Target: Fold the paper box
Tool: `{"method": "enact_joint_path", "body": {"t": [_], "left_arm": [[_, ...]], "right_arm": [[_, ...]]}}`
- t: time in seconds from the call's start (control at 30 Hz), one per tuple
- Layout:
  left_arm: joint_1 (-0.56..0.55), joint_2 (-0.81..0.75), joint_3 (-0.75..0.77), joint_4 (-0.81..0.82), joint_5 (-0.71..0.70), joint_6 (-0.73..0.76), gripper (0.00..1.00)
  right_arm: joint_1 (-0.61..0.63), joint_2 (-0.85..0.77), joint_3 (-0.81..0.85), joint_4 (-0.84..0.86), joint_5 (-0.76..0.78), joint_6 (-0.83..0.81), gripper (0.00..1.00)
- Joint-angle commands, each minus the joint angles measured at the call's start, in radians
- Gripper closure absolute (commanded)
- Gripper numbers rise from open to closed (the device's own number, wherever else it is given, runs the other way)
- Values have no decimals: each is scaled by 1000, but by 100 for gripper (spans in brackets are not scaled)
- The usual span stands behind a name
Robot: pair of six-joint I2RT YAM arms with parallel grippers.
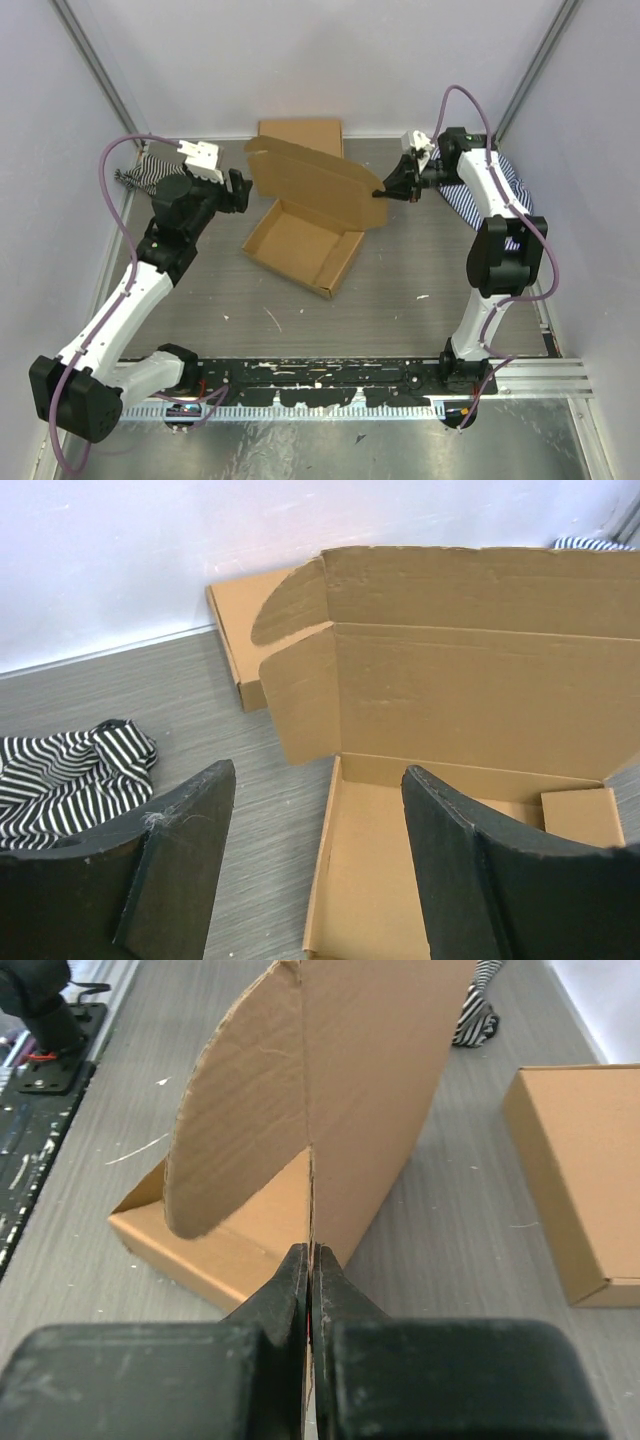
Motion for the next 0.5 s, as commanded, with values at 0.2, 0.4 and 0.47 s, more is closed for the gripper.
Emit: {"method": "enact_joint_path", "body": {"t": [0.2,0.4,0.47], "left_arm": [[21,55,37,-85,-69,22,23],[22,0,22,-103,-54,19,23],[21,-16,18,-118,-48,22,23]], "right_arm": [[20,-41,-2,-222,-90,-166,99],[40,-62,10,-222,-82,-122,98],[50,-63,36,-222,-80,-98,98]]}}
